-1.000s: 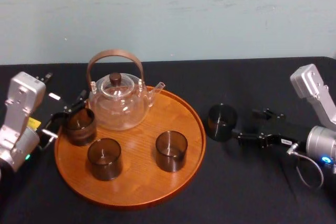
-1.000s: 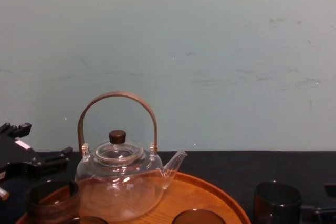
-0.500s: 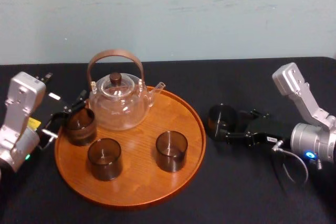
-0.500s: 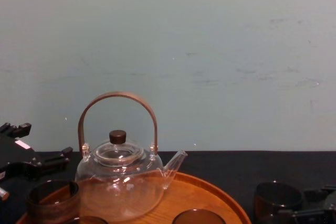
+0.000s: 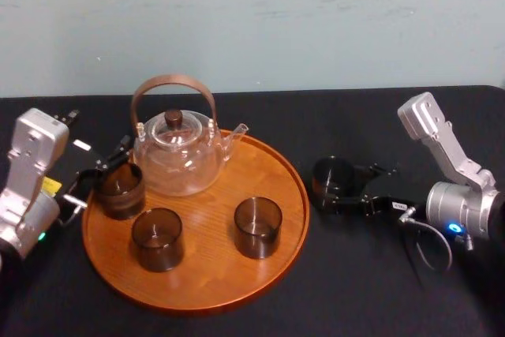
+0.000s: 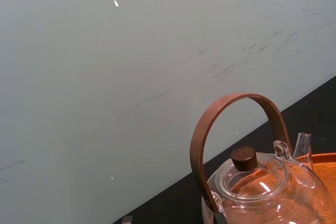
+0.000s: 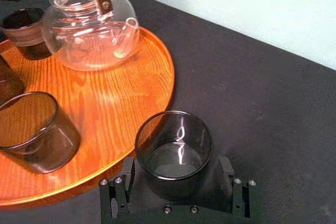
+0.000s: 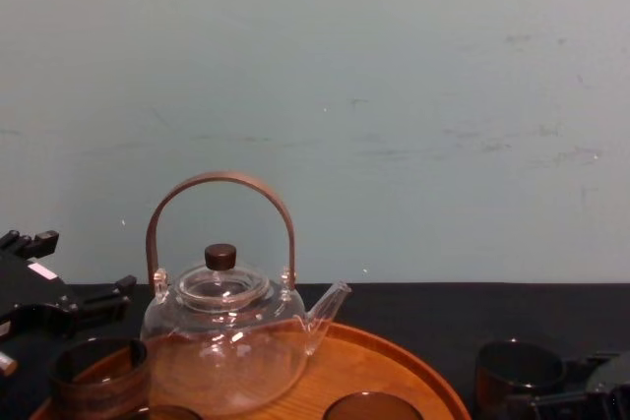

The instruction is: Pick up the glass from the table and place it on the tray.

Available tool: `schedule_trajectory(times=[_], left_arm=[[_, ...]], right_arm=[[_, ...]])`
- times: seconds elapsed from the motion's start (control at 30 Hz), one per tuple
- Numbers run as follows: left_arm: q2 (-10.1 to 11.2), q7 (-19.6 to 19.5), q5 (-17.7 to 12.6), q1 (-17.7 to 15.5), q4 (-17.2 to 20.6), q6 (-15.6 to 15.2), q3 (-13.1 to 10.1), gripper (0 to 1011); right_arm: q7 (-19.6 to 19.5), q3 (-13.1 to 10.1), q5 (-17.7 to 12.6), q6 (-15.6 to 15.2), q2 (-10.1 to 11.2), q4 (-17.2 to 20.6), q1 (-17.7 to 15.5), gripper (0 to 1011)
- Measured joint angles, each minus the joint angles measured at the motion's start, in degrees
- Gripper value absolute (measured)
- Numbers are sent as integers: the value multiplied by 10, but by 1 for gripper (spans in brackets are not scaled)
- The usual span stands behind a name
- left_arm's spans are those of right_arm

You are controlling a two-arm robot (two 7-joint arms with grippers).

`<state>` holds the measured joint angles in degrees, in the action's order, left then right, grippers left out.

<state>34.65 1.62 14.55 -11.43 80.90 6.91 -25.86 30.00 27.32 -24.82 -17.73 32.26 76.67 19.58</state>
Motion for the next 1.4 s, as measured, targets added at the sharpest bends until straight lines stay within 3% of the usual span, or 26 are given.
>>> schedule_trajectory(times=[0.63, 1.27, 1.4], left_arm=[[0, 0, 0, 0, 0, 0, 0, 1001], [0, 0, 0, 0, 0, 0, 0, 1001], [0, 0, 0, 0, 0, 0, 0, 1002]], right_arm=[[4, 11, 15, 5, -26, -34, 33, 1002], [-1, 13, 24, 6, -30, -37, 37, 1002], [0, 13, 23, 6, -30, -36, 37, 942]])
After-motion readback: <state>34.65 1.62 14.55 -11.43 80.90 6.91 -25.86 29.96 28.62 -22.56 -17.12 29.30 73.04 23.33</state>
